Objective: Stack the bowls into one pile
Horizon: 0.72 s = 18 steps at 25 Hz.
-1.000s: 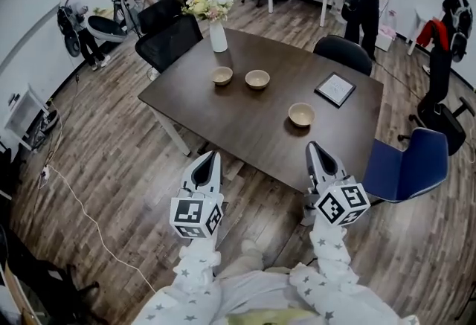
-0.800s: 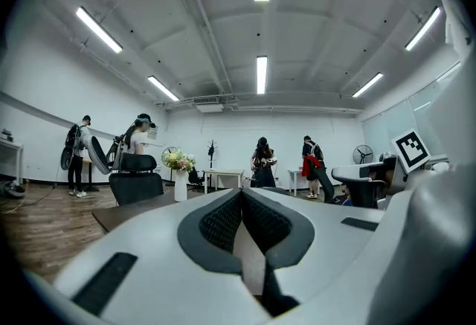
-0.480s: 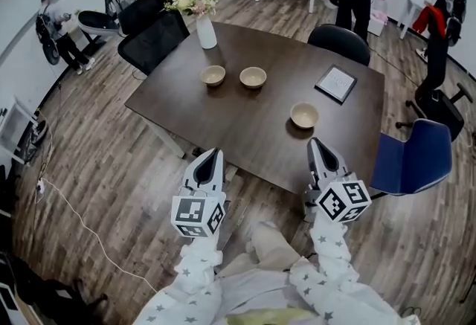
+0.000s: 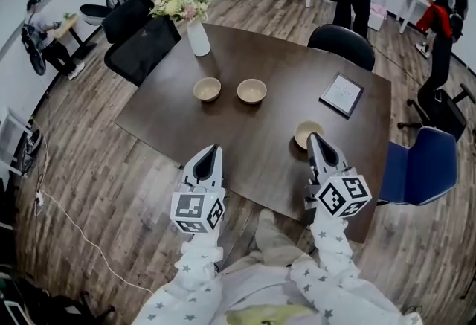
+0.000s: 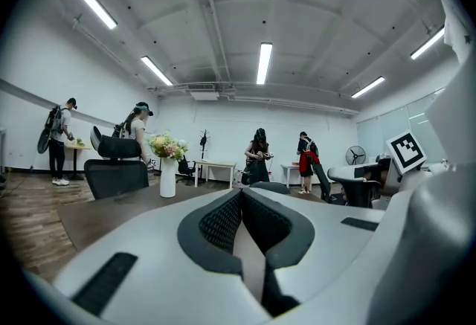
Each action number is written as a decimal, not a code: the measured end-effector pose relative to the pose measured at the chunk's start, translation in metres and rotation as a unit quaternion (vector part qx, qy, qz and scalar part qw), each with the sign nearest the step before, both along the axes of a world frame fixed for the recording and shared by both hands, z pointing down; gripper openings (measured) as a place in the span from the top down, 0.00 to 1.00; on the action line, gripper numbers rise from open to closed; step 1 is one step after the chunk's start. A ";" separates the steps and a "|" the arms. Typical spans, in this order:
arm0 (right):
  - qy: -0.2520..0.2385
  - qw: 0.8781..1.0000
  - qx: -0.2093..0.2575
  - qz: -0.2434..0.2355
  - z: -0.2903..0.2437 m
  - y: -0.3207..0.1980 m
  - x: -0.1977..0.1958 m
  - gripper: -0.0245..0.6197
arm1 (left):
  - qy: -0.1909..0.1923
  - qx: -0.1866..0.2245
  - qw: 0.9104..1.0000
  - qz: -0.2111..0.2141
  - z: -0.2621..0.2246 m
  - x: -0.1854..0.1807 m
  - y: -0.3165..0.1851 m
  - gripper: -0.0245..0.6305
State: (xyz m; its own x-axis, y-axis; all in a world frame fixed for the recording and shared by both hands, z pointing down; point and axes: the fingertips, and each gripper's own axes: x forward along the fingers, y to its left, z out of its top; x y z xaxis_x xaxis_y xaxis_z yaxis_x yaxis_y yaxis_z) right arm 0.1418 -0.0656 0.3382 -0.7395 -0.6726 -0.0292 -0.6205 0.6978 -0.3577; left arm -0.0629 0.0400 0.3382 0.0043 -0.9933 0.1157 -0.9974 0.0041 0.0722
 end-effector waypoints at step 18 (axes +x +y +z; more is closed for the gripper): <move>0.077 0.984 -0.097 0.129 0.062 -0.117 0.042 0.93 | 0.042 -0.080 0.986 0.138 0.060 0.033 -0.162 0.93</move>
